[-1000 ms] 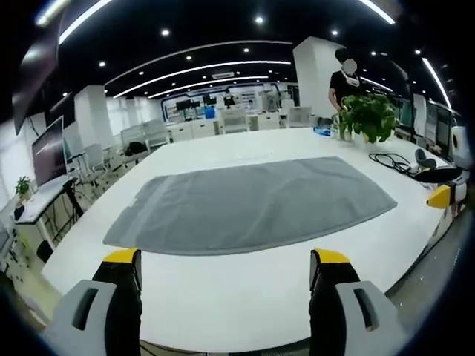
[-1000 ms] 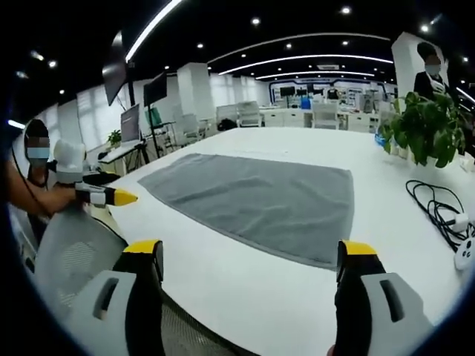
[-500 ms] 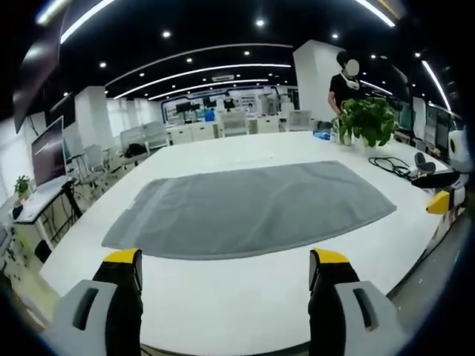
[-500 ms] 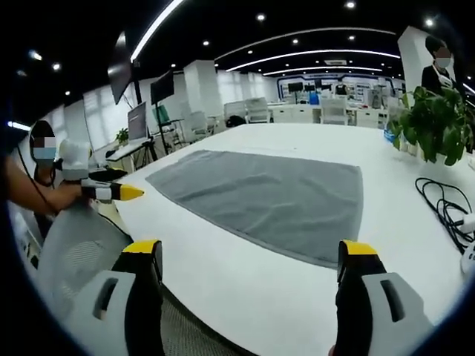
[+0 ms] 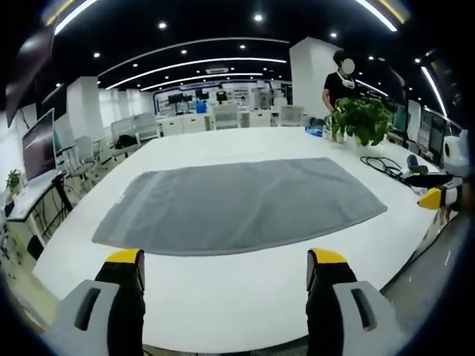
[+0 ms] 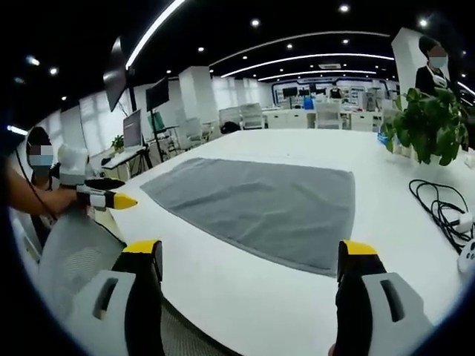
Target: Fold the towel on the table until its edges align and the towel forms a compact rectangular stack.
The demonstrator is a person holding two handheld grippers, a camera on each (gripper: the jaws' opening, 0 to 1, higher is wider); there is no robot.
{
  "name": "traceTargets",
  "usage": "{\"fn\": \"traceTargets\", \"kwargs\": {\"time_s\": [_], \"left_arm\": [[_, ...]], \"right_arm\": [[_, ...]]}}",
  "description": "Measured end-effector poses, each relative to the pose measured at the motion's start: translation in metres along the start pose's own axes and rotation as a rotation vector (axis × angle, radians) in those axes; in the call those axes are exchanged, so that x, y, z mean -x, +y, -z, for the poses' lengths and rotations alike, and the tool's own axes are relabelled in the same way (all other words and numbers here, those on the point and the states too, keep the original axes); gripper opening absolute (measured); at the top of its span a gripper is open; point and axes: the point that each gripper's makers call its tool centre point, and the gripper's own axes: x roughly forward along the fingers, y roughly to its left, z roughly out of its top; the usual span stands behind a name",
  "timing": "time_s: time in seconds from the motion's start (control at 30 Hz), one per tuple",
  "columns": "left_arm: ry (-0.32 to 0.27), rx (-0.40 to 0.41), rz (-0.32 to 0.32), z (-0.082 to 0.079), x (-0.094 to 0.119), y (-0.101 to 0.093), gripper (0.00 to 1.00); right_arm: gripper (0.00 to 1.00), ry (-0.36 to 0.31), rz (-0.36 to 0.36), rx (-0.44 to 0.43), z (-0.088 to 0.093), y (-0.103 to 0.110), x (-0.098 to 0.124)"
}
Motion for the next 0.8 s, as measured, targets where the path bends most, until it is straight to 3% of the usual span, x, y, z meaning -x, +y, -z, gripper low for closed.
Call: {"fn": "traceTargets", "kwargs": {"time_s": [0.17, 0.4, 0.8], "left_arm": [[-0.043, -0.009, 0.038, -0.026, -0.001, -0.015, 0.92], [-0.063, -0.009, 0.141, -0.045, -0.007, -0.046, 0.87], [-0.088, -0.076, 0.276, -0.081, -0.003, -0.102, 0.83]], "right_arm": [[0.99, -0.013, 0.015, -0.01, -0.002, -0.004, 0.002], [0.97, 0.005, 0.056, 0.083, -0.008, -0.023, 0.007], [0.95, -0.015, 0.105, 0.057, -0.032, -0.066, 0.017]]}}
